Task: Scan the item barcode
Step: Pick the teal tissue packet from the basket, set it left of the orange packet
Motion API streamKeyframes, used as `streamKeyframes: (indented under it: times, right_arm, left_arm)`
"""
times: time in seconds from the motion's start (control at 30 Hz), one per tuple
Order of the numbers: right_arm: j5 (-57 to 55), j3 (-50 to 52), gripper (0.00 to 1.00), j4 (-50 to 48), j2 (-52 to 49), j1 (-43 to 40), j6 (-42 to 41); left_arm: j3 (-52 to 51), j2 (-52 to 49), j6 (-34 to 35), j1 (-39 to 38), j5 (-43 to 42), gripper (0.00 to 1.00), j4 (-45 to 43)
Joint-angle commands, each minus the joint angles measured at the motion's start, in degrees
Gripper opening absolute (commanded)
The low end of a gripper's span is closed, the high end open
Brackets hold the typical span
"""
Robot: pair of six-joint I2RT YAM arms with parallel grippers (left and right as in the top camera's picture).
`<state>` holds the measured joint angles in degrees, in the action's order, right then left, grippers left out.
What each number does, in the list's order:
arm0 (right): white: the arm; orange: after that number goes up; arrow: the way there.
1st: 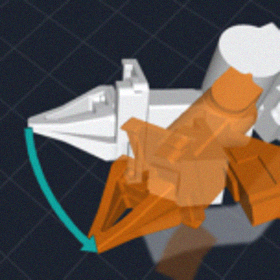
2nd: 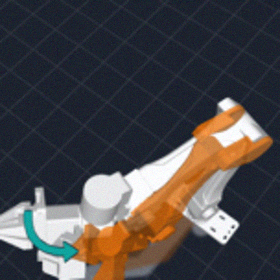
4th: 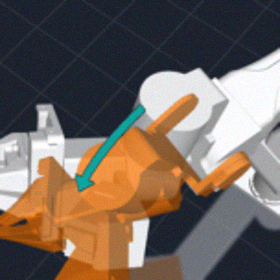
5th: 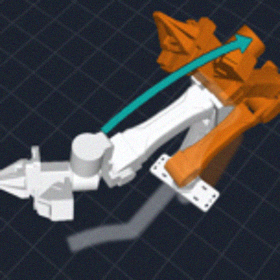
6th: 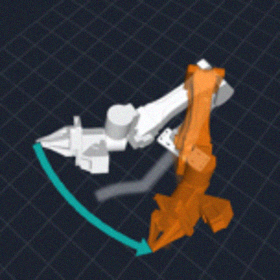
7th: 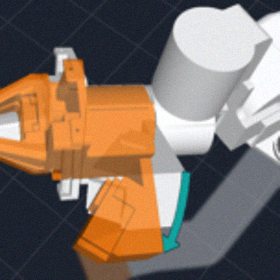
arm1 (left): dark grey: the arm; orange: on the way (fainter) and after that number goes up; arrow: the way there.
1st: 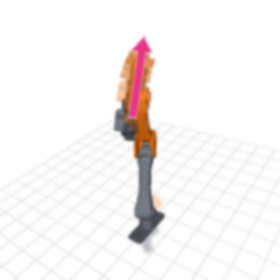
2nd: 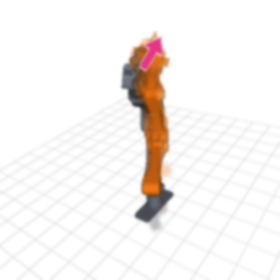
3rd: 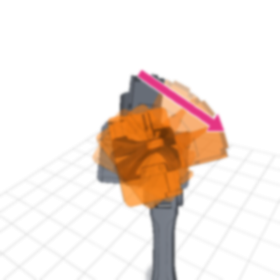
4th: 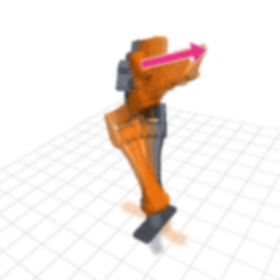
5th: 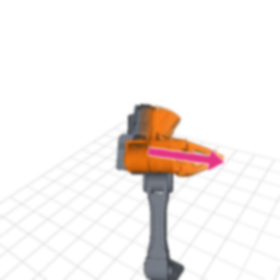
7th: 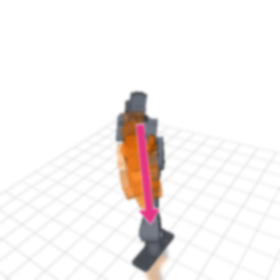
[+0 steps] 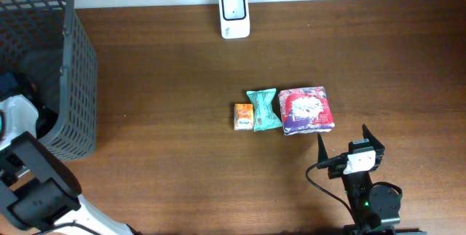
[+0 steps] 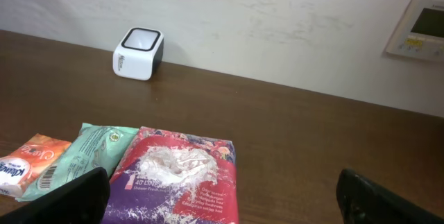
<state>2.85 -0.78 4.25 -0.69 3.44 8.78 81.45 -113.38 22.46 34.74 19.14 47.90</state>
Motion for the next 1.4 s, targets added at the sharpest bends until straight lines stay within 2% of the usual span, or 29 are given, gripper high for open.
streamKeyframes:
  times: [0.0,0.03,0.1,0.2,0.27,0.37,0.43,0.47,0.53,0.6,0.63,0.73,0.8,0.93,0.97,1.03,1.1,1.2,1.27,1.3,1.33,1.37]
  right_arm:
    - [-0.09,0.46,0.99,0.04,0.33,0.31,-0.63]
    - [-0.09,0.46,0.99,0.04,0.33,0.31,-0.63]
    - [-0.09,0.46,0.99,0.04,0.33,0.31,-0.63]
    - [-0.09,0.46,0.99,0.04,0.33,0.31,-0.63]
    - [-0.09,0.46,0.99,0.04,0.33,0.31,-0.63]
    - [-0.09,0.46,0.99,0.04,0.33,0.31,-0.63]
    - [-0.09,0.46,0.99,0.04,0.33,0.31,-0.63]
    - [-0.11,0.46,0.99,0.04,0.33,0.31,-0.63]
    - [-0.09,0.46,0.99,0.04,0.33,0.31,-0.63]
    - [-0.11,0.46,0.99,0.04,0.33,0.31,-0.63]
    - [-0.09,0.46,0.99,0.04,0.33,0.31,-0.63]
    - [-0.09,0.46,0.99,0.04,0.33,0.31,-0.63]
    - [-0.09,0.46,0.99,0.04,0.33,0.31,-0.63]
    - [-0.09,0.46,0.99,0.04,0.33,0.31,-0.63]
    - [-0.11,0.46,0.99,0.04,0.33,0.31,-0.63]
    - [-0.11,0.46,0.99,0.04,0.33,0.31,-0.63]
    - [-0.11,0.46,0.99,0.04,0.33,0.31,-0.63]
    - [-0.09,0.46,0.99,0.04,0.33,0.31,-0.63]
    - [-0.09,0.46,0.99,0.04,0.33,0.31,-0.63]
    - [-0.09,0.46,0.99,0.04,0.33,0.31,-0.63]
    - [-0.11,0.46,0.99,0.04,0.33,0.31,-0.63]
    - [-0.11,0.46,0.99,0.04,0.33,0.31,-0.63]
  left_arm:
    - [-1.51,-2.99,-0.28,0.37,0.76,0.09,0.15]
    - [-1.42,-2.73,-0.26,0.37,0.74,0.00,0.13]
    - [1.20,-0.79,-0.24,0.37,-0.55,0.00,1.31]
    - [8.61,7.63,-0.24,0.31,-9.27,0.00,4.17]
    - [12.74,20.15,-0.24,0.31,-21.46,0.00,3.02]
    - [12.90,33.05,-0.26,-0.98,-34.67,0.00,-0.48]
    - [12.90,39.19,-0.31,-6.36,-37.22,0.00,0.13]
    - [12.90,41.27,-5.60,-13.25,-37.51,0.00,0.63]
    - [12.87,41.62,-10.93,-21.55,-37.64,0.00,1.33]
    - [11.76,40.81,-16.06,-33.05,-37.57,0.00,1.66]
    - [10.99,39.34,-16.76,-38.93,-37.20,0.00,2.19]
    - [10.47,32.00,-16.74,-49.66,-34.23,0.00,5.77]
    - [10.47,24.48,-16.76,-53.75,-33.59,0.00,8.74]
    - [10.47,6.36,-15.80,-58.82,-23.54,0.00,10.51]
    - [10.47,3.37,-12.92,-59.04,-21.92,0.00,10.54]
    - [10.47,-3.02,1.86,-59.01,-21.73,0.00,10.49]
    - [10.47,-4.39,11.52,-59.14,-21.75,0.00,10.25]
    - [10.47,-4.39,13.18,-59.36,-26.93,0.00,7.21]
    - [10.47,-4.39,17.84,-59.69,-27.74,0.00,7.02]
    - [10.47,-4.42,21.09,-60.61,-27.74,0.06,6.60]
    - [10.47,-4.42,21.86,-61.79,-27.71,0.46,5.44]
    - [10.47,-4.42,21.79,-62.49,-27.71,0.68,4.55]
